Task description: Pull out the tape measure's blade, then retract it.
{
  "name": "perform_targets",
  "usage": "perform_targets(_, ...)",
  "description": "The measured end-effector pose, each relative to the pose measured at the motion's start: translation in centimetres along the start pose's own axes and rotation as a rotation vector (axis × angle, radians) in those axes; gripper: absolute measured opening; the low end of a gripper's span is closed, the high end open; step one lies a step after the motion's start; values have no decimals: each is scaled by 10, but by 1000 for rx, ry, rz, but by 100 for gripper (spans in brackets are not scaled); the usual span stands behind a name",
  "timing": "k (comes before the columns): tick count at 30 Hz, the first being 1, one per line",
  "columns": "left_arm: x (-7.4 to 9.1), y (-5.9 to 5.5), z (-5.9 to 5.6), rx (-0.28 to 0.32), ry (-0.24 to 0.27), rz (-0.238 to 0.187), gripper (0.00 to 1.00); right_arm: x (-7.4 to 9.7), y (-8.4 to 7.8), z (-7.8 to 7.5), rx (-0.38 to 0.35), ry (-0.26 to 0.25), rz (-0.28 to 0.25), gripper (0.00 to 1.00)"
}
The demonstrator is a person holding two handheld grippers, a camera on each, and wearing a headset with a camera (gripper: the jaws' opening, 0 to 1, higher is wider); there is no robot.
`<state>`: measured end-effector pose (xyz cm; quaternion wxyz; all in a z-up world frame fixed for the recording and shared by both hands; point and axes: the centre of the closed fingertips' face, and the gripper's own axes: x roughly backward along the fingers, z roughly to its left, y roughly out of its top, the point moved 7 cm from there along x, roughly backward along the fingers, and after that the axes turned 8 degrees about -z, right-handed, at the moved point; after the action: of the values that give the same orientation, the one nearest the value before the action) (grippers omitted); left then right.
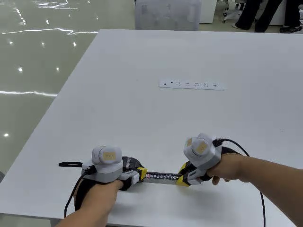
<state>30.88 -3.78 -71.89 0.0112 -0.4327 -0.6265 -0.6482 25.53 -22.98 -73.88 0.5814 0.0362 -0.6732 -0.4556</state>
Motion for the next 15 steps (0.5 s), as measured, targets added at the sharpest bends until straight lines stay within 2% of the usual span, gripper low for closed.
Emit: perform_targets(15, 0, 0, 0, 2, -1, -1, 60, -8, 7, 1, -8, 0, -21, 14)
